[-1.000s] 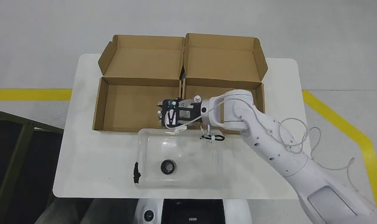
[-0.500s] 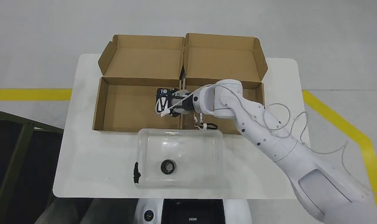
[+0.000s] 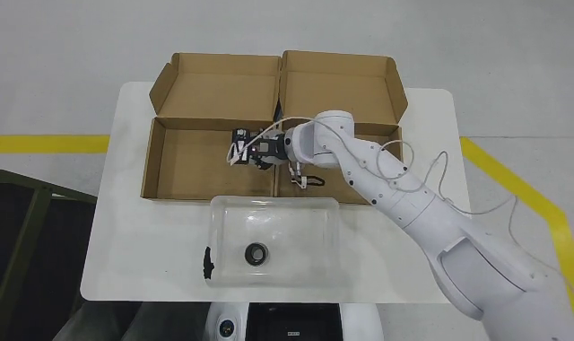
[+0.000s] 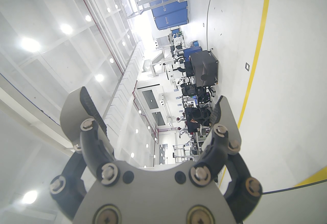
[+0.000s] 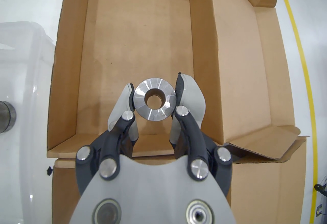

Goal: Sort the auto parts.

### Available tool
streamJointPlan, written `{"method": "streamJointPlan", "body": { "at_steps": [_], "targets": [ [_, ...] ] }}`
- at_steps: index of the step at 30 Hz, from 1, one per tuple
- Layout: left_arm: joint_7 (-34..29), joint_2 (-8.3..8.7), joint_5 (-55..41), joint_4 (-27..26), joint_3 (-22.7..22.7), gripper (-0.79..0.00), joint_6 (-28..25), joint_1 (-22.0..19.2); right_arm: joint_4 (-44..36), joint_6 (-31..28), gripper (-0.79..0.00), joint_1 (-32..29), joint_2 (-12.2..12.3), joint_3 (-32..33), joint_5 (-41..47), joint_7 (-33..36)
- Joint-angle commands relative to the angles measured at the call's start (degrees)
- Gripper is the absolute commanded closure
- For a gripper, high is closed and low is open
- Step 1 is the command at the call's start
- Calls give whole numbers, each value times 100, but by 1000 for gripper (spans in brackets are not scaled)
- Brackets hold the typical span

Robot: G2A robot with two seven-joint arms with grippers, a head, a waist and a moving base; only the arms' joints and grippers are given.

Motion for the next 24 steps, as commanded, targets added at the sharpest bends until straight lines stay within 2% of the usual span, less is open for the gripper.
{"method": "streamJointPlan", "body": {
  "at_steps": [1,15,19,21,24],
  "targets": [
    [0,0,0,0,0,-785,0,0,147,10,0,48,-67,-59,-21,-32],
    [0,0,0,0,0,-785,0,0,1019,-20,0,404,-609,-516,-328,43],
    [0,0,0,0,0,-785,0,0,1240,-10,-102,462,-734,-578,-397,27],
    [0,0,0,0,0,-785,0,0,1339,-14,-188,489,-786,-600,-444,38],
    [0,0,0,0,0,-785,0,0,1463,-30,-271,522,-855,-614,-487,42]
  ]
}}
